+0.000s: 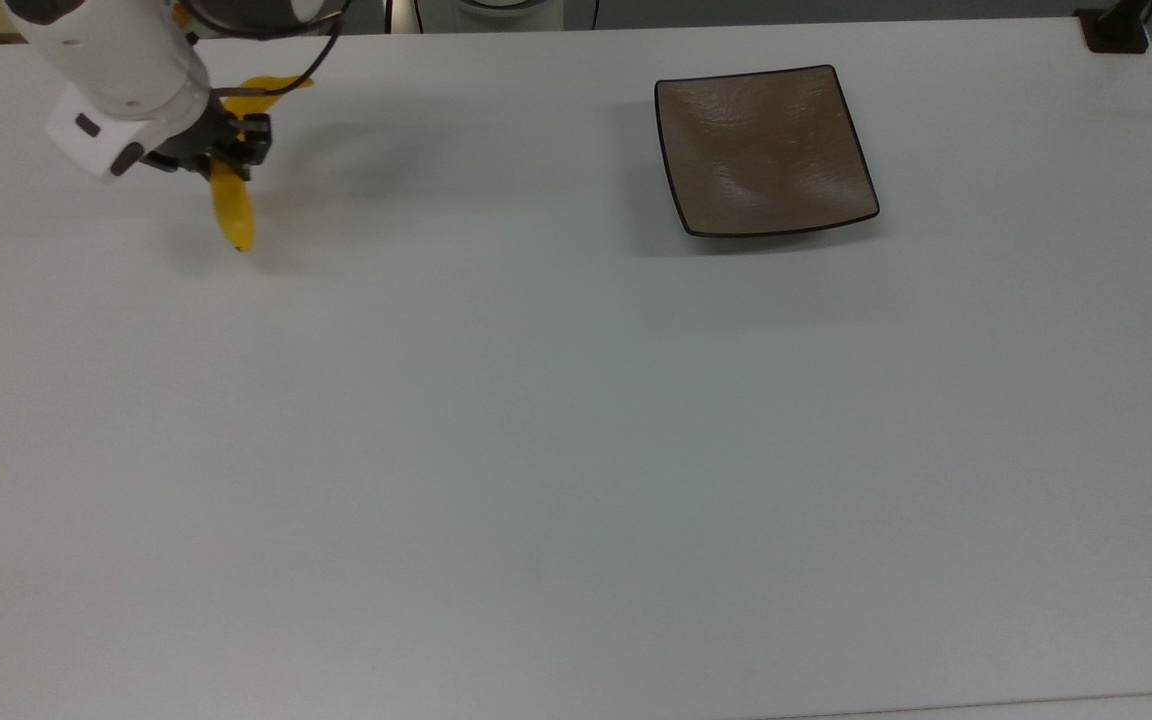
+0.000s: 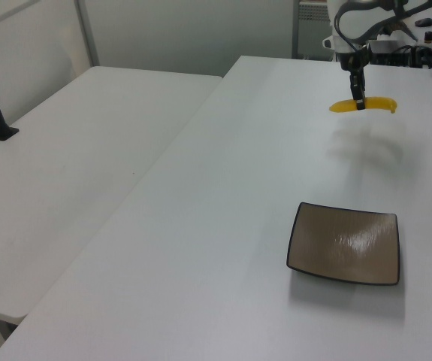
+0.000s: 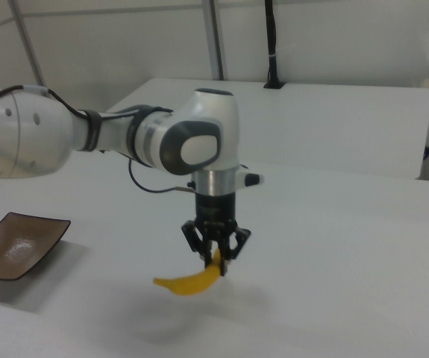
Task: Bananas placed on a ceramic plate
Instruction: 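Lift the grasped banana up off the table, then carry the banana over the brown plate and lower it onto it, then open the gripper to release the banana on the plate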
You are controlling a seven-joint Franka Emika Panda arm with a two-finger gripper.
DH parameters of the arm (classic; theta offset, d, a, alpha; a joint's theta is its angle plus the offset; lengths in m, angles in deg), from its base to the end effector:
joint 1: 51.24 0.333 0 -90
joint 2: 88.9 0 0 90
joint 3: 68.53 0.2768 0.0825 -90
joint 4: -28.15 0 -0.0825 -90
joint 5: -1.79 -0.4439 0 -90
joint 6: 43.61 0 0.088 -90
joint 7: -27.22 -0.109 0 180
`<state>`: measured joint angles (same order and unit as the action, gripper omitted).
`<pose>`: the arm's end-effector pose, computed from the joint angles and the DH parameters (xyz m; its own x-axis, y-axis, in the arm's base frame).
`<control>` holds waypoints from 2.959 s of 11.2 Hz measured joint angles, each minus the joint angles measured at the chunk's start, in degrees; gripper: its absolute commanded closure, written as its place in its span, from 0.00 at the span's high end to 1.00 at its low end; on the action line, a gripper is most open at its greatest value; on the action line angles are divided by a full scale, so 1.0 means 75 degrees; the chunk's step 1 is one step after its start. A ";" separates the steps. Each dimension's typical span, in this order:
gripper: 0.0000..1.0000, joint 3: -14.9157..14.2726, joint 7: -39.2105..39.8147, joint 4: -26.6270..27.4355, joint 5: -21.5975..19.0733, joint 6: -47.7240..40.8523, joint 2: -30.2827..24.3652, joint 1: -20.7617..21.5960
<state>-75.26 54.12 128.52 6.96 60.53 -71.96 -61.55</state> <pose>0.6229 -0.1959 0.3190 0.9467 0.1973 -0.2545 0.2037 -0.9790 -0.0012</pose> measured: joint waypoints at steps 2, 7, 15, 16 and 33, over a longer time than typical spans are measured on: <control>0.06 0.0274 -0.0222 -0.0002 -0.0278 -0.0361 -0.0303 0.0223; 0.06 0.1641 -0.1856 0.0007 -0.0450 -0.0679 -0.0623 0.0524; 0.07 0.3479 -0.3702 0.0170 -0.0577 -0.0699 -0.0813 0.1734; 0.11 0.3508 -0.3921 0.0184 -0.0577 -0.0699 -0.0813 0.2021; 1.00 0.3358 -0.4366 -0.0055 0.0564 -0.0699 -0.1155 0.1965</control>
<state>-50.07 21.37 128.11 11.19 55.29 -80.62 -46.81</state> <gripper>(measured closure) 0.000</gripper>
